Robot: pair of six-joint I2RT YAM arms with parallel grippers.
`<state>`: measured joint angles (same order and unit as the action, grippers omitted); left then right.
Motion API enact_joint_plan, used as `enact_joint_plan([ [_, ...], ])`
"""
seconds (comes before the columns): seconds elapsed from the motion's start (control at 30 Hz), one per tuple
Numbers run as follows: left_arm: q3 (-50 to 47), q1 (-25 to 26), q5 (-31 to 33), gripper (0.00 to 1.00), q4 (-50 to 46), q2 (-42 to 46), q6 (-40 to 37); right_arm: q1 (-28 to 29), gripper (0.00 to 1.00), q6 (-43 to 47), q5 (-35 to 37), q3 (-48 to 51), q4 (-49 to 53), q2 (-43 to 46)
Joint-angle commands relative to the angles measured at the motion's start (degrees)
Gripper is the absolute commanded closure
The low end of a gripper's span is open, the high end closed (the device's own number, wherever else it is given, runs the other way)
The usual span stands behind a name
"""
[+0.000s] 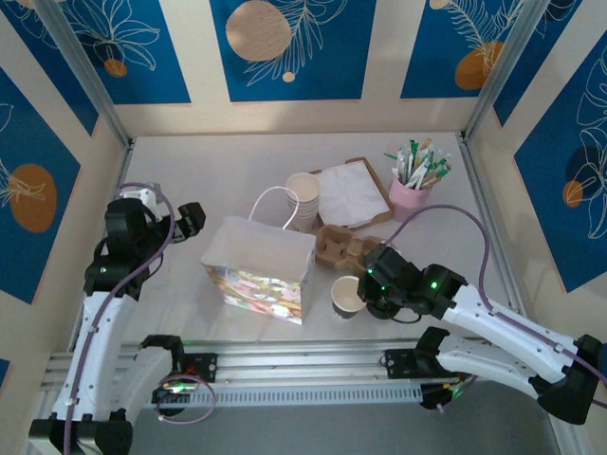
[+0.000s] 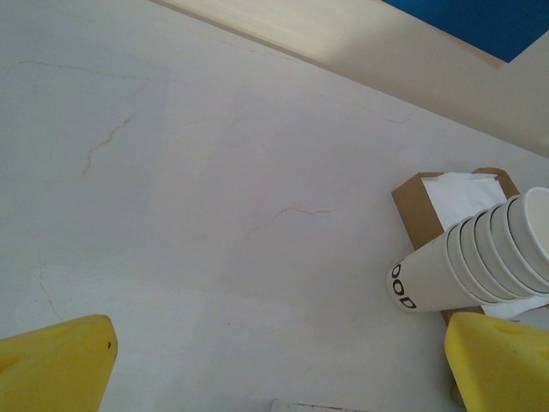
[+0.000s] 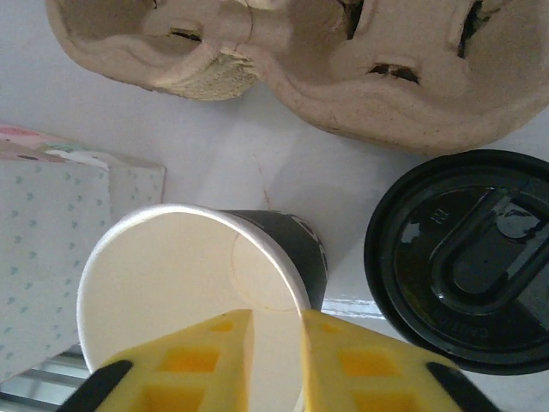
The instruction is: Pack the takeout coffee
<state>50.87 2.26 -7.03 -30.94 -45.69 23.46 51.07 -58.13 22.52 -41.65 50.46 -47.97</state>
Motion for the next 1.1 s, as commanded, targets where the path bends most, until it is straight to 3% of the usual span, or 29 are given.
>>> enact_joint_plan([
  [0.0, -0.4, -0.5, -0.2, 0.02, -0.1, 0.9, -0.5, 0.4, 0.74, -0.7, 1.8, -1.7, 2.4, 0.0],
  [0.13, -0.5, -0.5, 0.3, 0.02, -0.2, 1.2, -0.6, 0.1, 0.67, -2.2, 3.4, -3.3, 5.9, 0.1],
  [0.27, -0.6, -0.5, 0.7, 0.02, -0.2, 1.5, -0.5, -0.9, 0.5, -4.9, 7.8, -6.1, 12.4, 0.0],
  [0.43, -0.7, -0.5, 1.6, 0.02, -0.6, 1.6, -0.3, -6.3, 0.39, -6.0, 7.0, -6.3, 15.3, -0.9],
  [0.67, -0.8, -0.5, 2.0, 0.02, -0.8, 1.4, -0.3, -13.0, 0.32, -3.1, 0.9, -4.2, 11.9, -4.1],
  [0.9, -0.7, -0.6, 2.6, 0.02, -1.0, 1.1, -0.3, -13.6, 0.22, -3.0, 0.6, -3.8, 9.7, -9.2],
  [1.07, -0.7, -0.6, 2.7, 0.02, -1.1, 1.0, -0.4, -13.5, 0.2, -3.8, 1.6, -4.0, 10.5, -14.1],
])
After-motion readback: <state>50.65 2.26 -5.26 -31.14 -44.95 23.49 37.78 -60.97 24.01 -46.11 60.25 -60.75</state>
